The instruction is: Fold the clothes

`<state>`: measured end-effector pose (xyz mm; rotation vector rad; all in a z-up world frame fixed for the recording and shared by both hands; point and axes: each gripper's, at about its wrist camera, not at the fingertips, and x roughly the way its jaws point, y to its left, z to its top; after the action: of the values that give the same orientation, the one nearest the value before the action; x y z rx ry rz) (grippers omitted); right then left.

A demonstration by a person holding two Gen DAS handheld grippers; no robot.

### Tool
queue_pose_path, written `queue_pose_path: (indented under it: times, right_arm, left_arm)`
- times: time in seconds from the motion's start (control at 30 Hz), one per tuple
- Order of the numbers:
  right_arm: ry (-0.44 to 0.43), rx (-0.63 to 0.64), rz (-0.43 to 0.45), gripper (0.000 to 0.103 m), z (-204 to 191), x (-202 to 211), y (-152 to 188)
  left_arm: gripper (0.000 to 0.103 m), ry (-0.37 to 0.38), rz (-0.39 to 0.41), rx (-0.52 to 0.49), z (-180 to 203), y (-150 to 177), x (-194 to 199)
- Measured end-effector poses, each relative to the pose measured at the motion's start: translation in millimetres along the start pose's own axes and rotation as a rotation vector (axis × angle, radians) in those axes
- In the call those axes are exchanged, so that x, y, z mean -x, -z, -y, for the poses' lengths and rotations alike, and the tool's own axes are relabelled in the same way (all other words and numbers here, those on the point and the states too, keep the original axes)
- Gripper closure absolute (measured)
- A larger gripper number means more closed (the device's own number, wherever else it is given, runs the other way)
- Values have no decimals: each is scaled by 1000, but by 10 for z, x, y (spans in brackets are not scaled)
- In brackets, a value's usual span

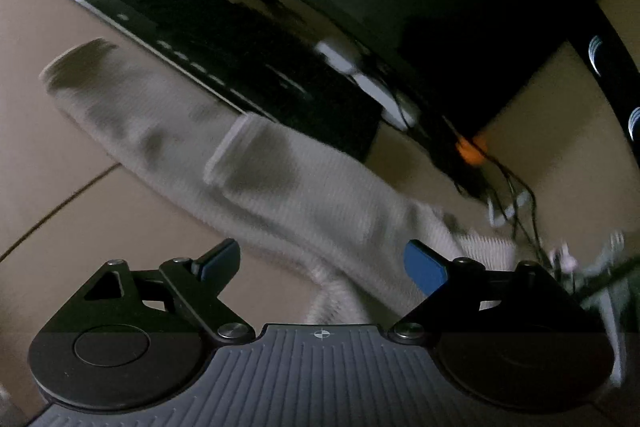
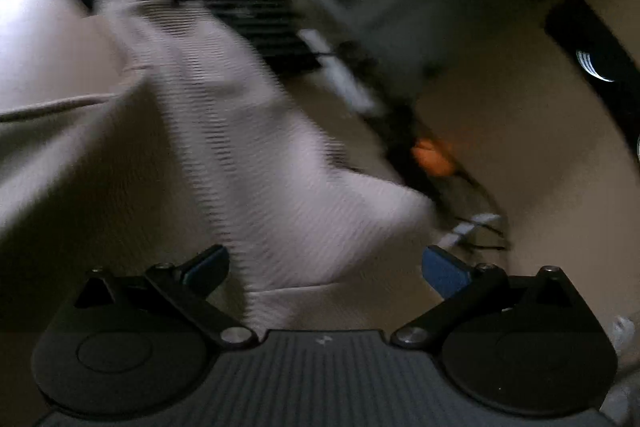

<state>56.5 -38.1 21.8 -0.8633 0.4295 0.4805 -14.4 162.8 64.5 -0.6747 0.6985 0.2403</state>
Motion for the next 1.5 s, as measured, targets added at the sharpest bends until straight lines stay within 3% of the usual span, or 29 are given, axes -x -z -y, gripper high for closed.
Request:
queue_pose_path:
  times: [0.13,0.23,0.27,0.4,0.5,0.63,0.73,0.87,1.0,1.1,1.17,1.3,1.43,1.5]
  right_arm:
    - [140,-183,-56,1,554,12,188]
    - [275,-266,-144,1,903,54,532]
    - [280,-292,-169,1,1004,74,657]
    - [240,-365,-240,0,1267,226,1060]
    - [161,-399,-221,0,1325,345,1154]
    - [87,-388,-168,0,1201,404,1116]
    - [71,-348,-141,0,1041,372,1042]
    - [70,-292,-109,0,896,282,933]
    - [82,-206,-91,0,789,157,865]
    - [74,-177,-81,0,743,109,831]
    - [64,-175,-80,0,719,100,822]
    - [58,-181,-113,0,680,33,885]
    - [193,-120,-153,0,721,-11,1062]
    - [200,-135,-160,0,772,9,1095]
  left_arm:
    - [10,-21,-32,-71,205,67,-51]
    - [9,-14,-42,-118,370,99,-99]
    - [9,-10,-46,-132,417,109,-117]
    - [9,0,-58,-175,560,151,-174]
    - [9,40,-92,-174,604,193,-212]
    - [9,127,-197,-176,689,348,-344]
    - [9,115,-225,-221,783,487,-422]
    - [12,77,-200,-217,798,530,-477]
    - [31,-14,-114,-278,857,506,-478]
    - [43,7,-38,-326,944,473,-373]
    - [43,50,6,-350,1015,447,-280]
    - [26,38,-54,-351,1102,409,-469]
    - [26,11,-127,-329,1069,506,-692]
    - [25,33,-153,-315,1040,535,-725]
